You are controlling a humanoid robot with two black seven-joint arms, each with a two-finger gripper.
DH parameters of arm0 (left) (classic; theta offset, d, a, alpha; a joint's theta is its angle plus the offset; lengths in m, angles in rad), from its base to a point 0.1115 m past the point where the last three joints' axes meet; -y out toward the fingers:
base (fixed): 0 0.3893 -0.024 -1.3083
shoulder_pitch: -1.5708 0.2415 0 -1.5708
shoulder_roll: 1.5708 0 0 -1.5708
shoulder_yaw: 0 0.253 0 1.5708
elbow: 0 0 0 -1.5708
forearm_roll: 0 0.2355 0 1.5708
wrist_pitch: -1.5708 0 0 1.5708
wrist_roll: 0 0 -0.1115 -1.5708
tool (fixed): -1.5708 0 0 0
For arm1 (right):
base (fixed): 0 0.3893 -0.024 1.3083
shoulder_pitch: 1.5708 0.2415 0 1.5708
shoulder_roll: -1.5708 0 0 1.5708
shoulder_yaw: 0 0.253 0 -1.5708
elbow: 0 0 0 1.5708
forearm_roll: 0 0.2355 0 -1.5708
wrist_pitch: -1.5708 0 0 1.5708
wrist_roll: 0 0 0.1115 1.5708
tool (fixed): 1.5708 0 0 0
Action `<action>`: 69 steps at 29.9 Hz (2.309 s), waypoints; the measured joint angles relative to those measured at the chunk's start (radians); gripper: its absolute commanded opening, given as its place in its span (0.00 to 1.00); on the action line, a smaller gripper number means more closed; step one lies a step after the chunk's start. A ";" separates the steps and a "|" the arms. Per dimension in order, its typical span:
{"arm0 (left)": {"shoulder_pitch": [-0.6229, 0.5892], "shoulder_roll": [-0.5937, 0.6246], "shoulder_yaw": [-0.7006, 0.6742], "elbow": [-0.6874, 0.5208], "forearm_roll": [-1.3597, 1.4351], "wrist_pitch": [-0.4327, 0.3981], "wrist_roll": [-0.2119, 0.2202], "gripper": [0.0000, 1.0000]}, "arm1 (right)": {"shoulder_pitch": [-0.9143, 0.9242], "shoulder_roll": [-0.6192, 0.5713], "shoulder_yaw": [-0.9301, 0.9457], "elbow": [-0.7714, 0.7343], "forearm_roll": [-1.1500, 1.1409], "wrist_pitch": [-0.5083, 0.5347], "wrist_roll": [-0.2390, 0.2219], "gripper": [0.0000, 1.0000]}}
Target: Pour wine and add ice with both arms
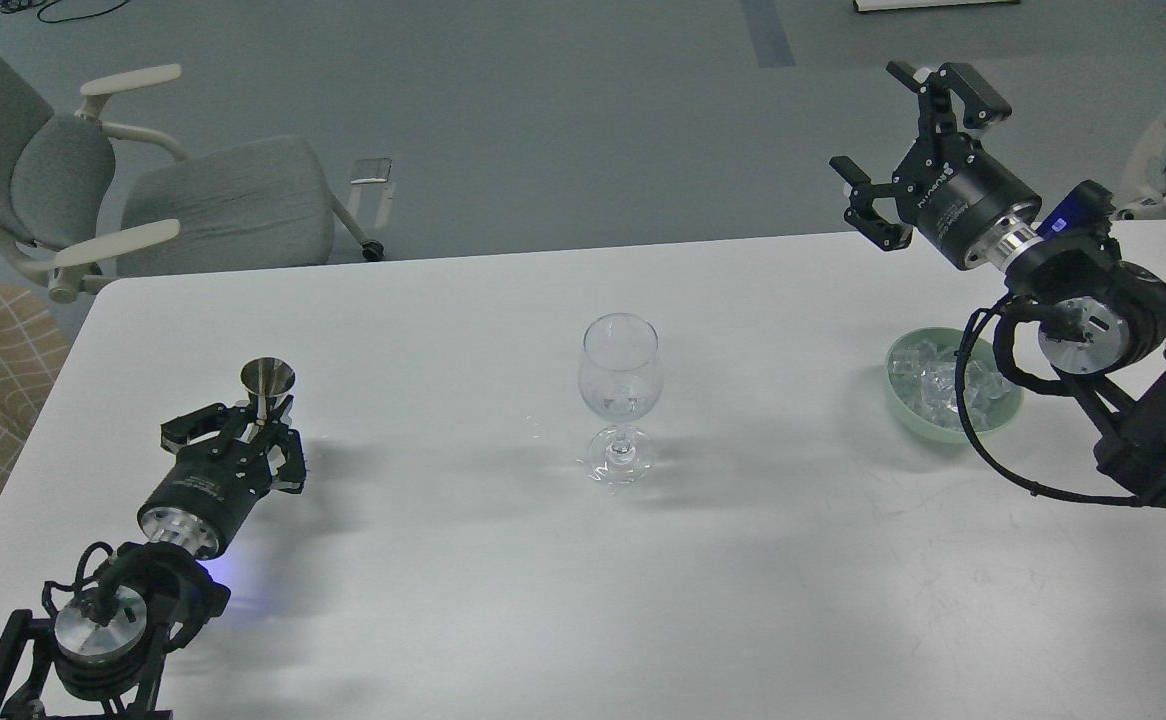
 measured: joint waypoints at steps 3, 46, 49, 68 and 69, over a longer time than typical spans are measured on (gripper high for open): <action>0.000 0.002 0.000 0.001 -0.007 0.000 -0.003 0.11 | 0.000 0.002 0.000 0.000 -0.001 -0.001 0.000 1.00; 0.033 0.011 0.000 0.007 -0.006 -0.037 -0.001 0.98 | -0.007 0.002 -0.002 0.002 -0.001 -0.001 0.001 1.00; 0.068 0.018 -0.001 -0.001 -0.006 -0.074 0.006 0.98 | -0.007 0.000 -0.002 0.002 -0.001 -0.001 0.001 1.00; 0.213 0.159 -0.165 -0.012 -0.013 -0.290 0.111 0.98 | -0.091 -0.180 -0.001 0.171 -0.011 0.004 0.001 1.00; 0.204 0.169 -0.164 -0.016 -0.013 -0.292 0.110 0.98 | -0.099 -0.201 -0.001 0.186 -0.015 0.004 0.001 1.00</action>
